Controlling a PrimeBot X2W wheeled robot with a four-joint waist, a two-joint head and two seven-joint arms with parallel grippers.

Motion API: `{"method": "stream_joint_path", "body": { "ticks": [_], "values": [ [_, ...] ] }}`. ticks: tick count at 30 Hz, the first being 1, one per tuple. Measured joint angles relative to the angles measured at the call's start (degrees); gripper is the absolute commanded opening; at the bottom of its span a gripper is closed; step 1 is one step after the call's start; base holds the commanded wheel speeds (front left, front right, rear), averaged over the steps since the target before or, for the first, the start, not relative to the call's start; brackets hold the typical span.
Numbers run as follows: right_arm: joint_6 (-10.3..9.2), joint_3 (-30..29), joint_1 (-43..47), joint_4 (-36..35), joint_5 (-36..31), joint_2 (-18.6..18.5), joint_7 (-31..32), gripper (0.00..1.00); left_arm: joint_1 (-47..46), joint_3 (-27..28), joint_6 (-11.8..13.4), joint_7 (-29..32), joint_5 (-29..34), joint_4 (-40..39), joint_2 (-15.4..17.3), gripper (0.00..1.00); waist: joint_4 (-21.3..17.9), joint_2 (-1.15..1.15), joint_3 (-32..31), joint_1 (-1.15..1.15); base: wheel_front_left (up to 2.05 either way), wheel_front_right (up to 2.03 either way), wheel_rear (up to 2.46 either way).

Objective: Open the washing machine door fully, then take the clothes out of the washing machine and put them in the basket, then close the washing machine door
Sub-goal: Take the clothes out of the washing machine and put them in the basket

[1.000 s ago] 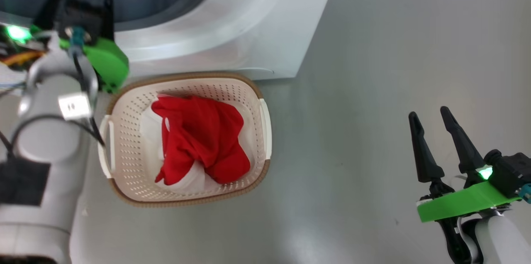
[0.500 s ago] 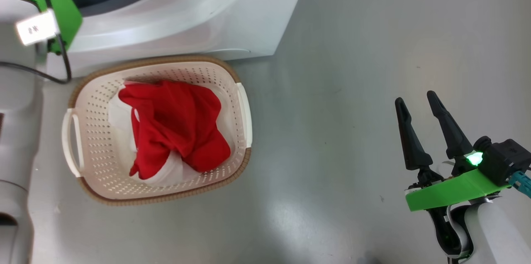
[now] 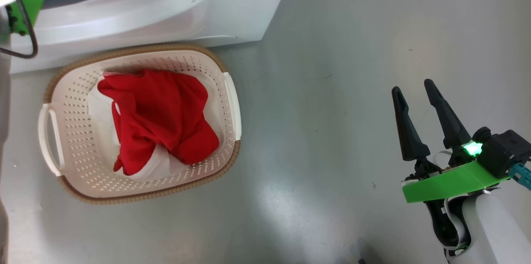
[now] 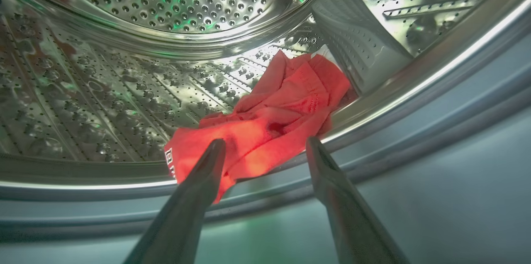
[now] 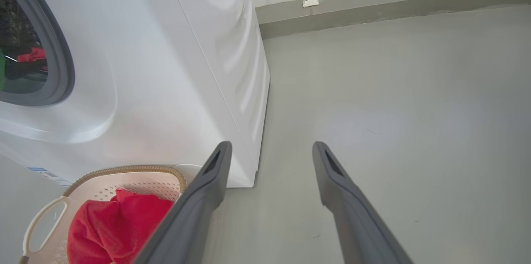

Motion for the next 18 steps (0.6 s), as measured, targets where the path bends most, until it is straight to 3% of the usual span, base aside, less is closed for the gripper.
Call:
{"method": "stream_joint_path", "body": {
  "ticks": [10,11,12,13,15,16,18],
  "values": [
    [0.0,0.8,0.0,-0.1,0.1,0.0,0.0,1.0,-0.9,-0.9,1.6,0.8,-0.4,0.7,1.4,0.98,-1.1,0.0,0.9,0.0,0.0,0.0,0.0],
    [0.0,0.8,0.0,-0.1,0.1,0.0,0.0,1.0,-1.0,-1.0,1.8,0.8,-0.5,0.7,1.4,0.64,-1.2,0.0,0.9,0.0,0.0,0.0,0.0],
    [0.0,0.8,-0.1,-0.1,0.1,0.0,0.0,1.0,-1.0,-1.1,2.0,0.7,-0.5,0.7,1.5,0.45,-1.2,0.0,0.9,0.0,0.0,0.0,0.0],
    [0.0,0.8,-0.1,-0.1,0.1,0.0,0.0,1.0,-1.0,-1.1,2.0,0.7,-0.6,0.7,1.5,0.39,-1.2,0.0,0.9,0.0,0.0,0.0,0.0],
    [0.0,0.8,-0.1,-0.1,0.1,0.0,0.0,1.0,-1.0,-1.3,2.1,0.3,-0.7,0.7,1.7,0.09,-1.3,0.0,0.8,0.0,0.0,0.0,0.0],
    [0.0,0.8,-0.1,-0.1,0.1,0.0,0.0,1.0,-1.0,-1.4,2.2,0.3,-0.8,0.7,1.7,0.0,-1.3,0.0,0.8,0.0,0.0,0.0,0.0],
    [0.0,0.8,-0.1,-0.1,0.1,0.0,0.0,1.0,-1.0,-1.5,2.4,0.1,-1.0,0.8,1.7,0.0,-1.3,0.0,0.7,0.0,0.0,0.0,0.0]
  ]
}}
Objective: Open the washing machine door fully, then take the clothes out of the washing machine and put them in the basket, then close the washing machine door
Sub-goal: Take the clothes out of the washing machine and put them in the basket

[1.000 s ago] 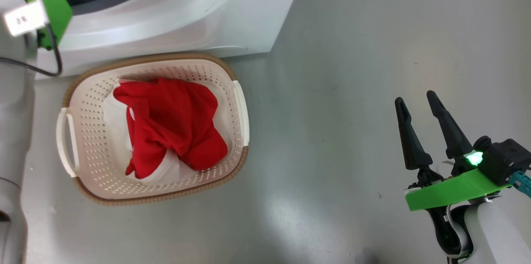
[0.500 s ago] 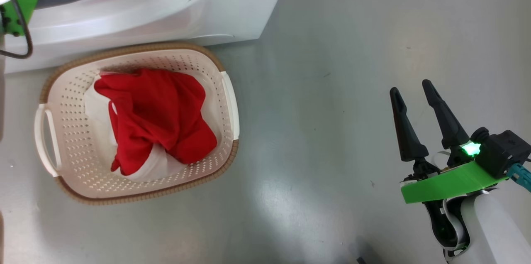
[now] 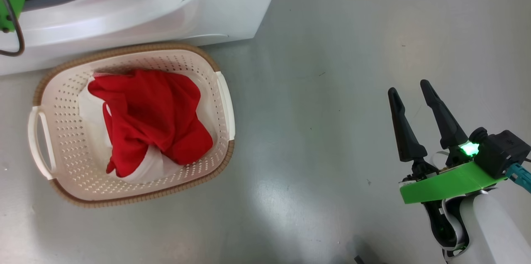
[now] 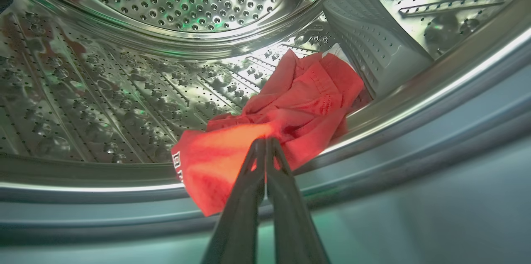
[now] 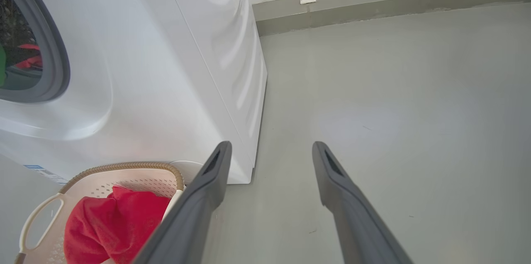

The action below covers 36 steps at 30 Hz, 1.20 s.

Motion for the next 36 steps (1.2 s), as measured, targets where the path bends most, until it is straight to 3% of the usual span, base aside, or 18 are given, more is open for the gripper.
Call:
{"method": "stream_joint_path", "body": {
  "ticks": [10,24,36],
  "values": [
    [0.0,-0.8,0.0,0.0,0.0,-0.1,0.0,1.0,0.4,0.8,-0.1,-4.3,-3.6,0.1,-0.3,0.0,1.0,0.0,-1.0,0.0,0.0,0.0,0.0],
    [0.0,-1.6,0.2,0.0,-0.1,-0.8,0.0,1.0,6.5,6.4,-3.1,-12.5,-12.6,-1.6,-3.1,0.0,3.2,0.0,-4.6,0.0,0.0,0.0,0.0],
    [0.0,-3.5,3.3,0.0,-0.3,-2.1,0.0,1.0,24.3,9.8,-4.0,-12.7,-18.1,-26.2,-7.4,0.0,5.8,0.0,-8.9,0.0,0.0,0.0,0.0]
  ]
}}
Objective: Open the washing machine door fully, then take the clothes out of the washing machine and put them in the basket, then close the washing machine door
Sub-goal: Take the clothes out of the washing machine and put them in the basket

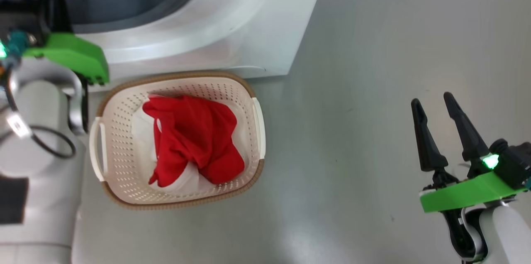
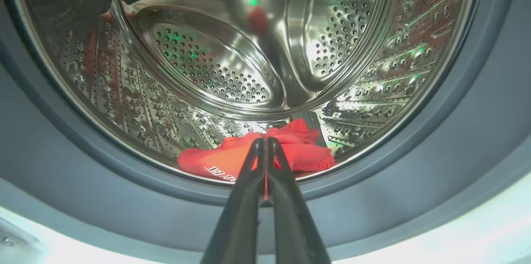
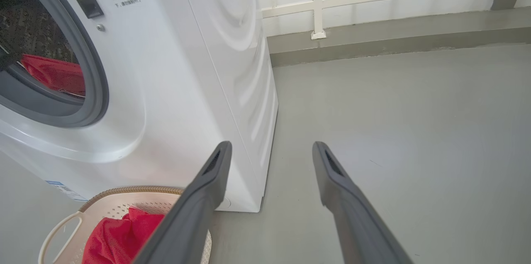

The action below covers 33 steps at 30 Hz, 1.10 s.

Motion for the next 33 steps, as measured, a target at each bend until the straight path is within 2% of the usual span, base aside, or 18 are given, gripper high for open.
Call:
{"method": "stream_joint_path", "body": {
  "ticks": [19,33],
  "values": [
    [-0.01,-0.9,5.3,0.1,-0.3,-1.0,0.0,1.0,17.8,4.3,-2.7,-0.1,-1.6,-22.0,-4.8,0.0,2.8,0.0,-7.0,0.0,0.0,0.0,0.0],
    [0.0,-1.5,6.4,-0.2,-0.3,-1.1,0.0,1.0,26.8,5.7,-3.1,-0.2,-1.3,-40.0,-6.9,0.0,3.6,0.0,-7.1,0.0,0.0,0.0,0.0]
  ]
}}
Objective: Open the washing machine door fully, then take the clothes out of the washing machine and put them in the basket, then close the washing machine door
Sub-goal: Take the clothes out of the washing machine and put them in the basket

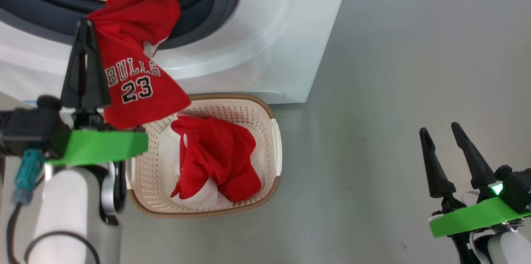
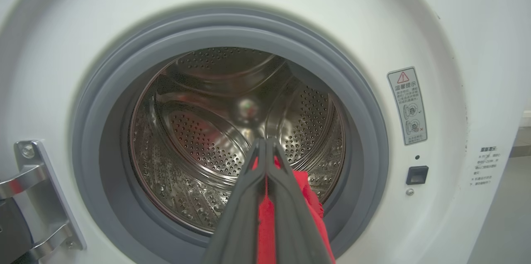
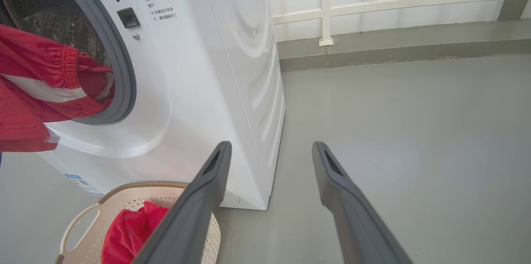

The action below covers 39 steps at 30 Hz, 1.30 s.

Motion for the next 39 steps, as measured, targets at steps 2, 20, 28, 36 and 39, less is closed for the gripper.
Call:
{"method": "stream_joint_path", "body": {
  "ticks": [2,20,28,36,39],
  "values": [
    [0.0,0.0,0.0,0.0,0.0,0.0,0.0,1.0,1.2,0.0,0.0,0.0,0.1,-2.0,-0.4,0.0,0.0,0.0,0.1,0.0,0.0,0.0,0.0],
    [0.0,0.4,-1.6,-0.8,0.0,0.0,0.0,1.0,4.1,-4.0,0.0,0.0,-0.8,9.0,-1.3,0.0,-0.6,0.0,4.4,0.0,0.0,0.0,0.0],
    [0.0,0.6,-4.2,-1.3,0.0,0.2,0.0,1.0,1.1,-5.5,0.0,0.0,-1.3,19.6,-1.5,0.0,-1.1,0.0,8.4,0.0,0.0,0.0,0.0],
    [0.0,0.6,-6.6,-1.8,0.0,0.4,0.0,1.0,-5.3,-6.7,0.0,0.0,-1.2,29.2,-1.6,0.0,-1.6,0.0,12.6,0.0,0.0,0.0,0.0],
    [0.0,1.0,-7.6,-1.8,0.0,0.6,0.0,1.0,-7.3,-6.6,0.0,0.0,-0.9,33.2,-1.7,0.0,-1.9,0.0,14.1,0.0,0.0,0.0,0.0]
  ]
}}
